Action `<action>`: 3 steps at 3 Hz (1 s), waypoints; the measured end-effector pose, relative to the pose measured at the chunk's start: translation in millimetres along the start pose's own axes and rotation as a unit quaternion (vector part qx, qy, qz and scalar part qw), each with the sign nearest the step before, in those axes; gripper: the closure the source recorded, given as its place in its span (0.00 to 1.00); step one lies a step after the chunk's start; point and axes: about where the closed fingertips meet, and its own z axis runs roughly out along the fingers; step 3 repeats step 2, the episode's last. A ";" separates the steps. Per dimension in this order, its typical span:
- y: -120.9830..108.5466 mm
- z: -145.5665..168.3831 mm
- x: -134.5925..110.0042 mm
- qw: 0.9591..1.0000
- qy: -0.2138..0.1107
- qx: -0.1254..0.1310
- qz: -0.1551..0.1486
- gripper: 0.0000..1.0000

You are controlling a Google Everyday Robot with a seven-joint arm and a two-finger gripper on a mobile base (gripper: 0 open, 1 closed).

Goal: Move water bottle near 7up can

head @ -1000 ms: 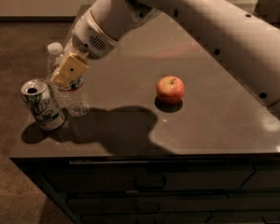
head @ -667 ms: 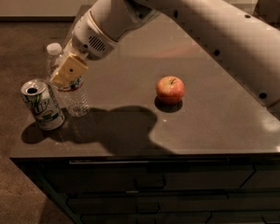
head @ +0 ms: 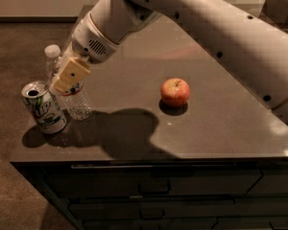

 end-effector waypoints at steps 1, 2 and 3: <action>0.9 1.4 -0.8 1.000 0.000 -0.001 -0.001 0.00; 1.0 1.5 -0.8 1.000 0.000 -0.001 -0.001 0.00; 1.0 1.5 -0.8 1.000 0.000 -0.001 -0.001 0.00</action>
Offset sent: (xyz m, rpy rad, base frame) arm -0.0010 0.0015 -0.0003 -0.0007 0.0003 0.0033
